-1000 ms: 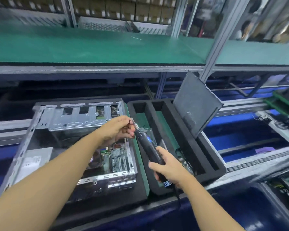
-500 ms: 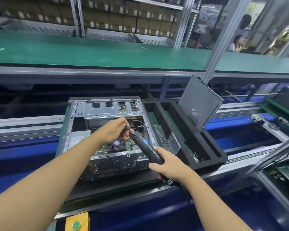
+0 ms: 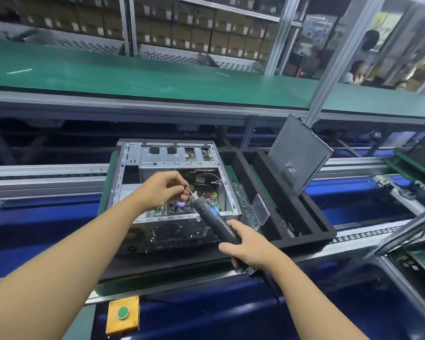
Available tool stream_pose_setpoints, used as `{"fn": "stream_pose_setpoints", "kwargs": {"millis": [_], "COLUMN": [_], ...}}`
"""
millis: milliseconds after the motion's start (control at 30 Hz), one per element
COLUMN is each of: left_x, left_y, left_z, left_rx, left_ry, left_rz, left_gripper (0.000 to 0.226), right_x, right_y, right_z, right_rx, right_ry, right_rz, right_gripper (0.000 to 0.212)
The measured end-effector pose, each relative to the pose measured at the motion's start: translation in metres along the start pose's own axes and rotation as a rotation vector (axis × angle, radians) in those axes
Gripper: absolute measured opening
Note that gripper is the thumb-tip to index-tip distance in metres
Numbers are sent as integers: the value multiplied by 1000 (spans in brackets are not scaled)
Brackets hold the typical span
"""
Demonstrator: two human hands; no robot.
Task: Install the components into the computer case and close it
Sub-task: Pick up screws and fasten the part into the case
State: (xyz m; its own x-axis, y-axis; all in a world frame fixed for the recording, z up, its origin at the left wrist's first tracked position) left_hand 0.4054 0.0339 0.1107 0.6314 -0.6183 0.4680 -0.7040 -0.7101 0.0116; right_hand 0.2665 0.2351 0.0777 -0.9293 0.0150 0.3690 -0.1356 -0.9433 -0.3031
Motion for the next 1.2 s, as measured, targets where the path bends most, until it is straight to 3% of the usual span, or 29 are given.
{"fn": "stream_pose_setpoints", "kwargs": {"millis": [233,467,700,933,1000,1067,1133,1200], "left_x": [2,-2,-11,-20,-16,-7,-1,0], "left_y": [-11,-13,-18,-21,-18,-14,-11,-13], "left_z": [-1,-5,12,30,32,32,44,66], "left_rx": [38,16,159,274,216,107,17,49], "left_ry": [5,223,-59,-313,-70,405,838,1117], "left_rz": [61,160,232,180,198,257,357,504], "left_gripper": [15,15,16,19,19,25,64,95], "right_x": [-6,-12,-16,-44,-55,-66,-76,-87], "right_y": [-8,-10,-12,-8,-7,-6,-8,-11], "right_z": [-2,-4,-8,-23,-28,-34,-42,-52], "right_rx": [1,21,26,39,42,53,60,60], "right_ry": [-52,-132,-166,73,174,272,357,399], "right_rz": [-4,-39,-89,-126,-147,-180,-217,-240], "right_gripper": [27,33,30,29,27,23,21,22]}}
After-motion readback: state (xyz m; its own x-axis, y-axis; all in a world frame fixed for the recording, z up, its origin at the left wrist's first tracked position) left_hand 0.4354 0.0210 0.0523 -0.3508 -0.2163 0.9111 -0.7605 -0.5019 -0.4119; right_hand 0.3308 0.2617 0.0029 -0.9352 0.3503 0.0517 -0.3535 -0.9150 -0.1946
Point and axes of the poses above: each hand's wrist, its own y-axis towards the middle knuckle, its own x-axis out of the back of the hand, z = x × y, the point moved 9 cm from there along y, towards the middle knuckle, and after that the axes turned 10 degrees about y, right-handed, at the moved point
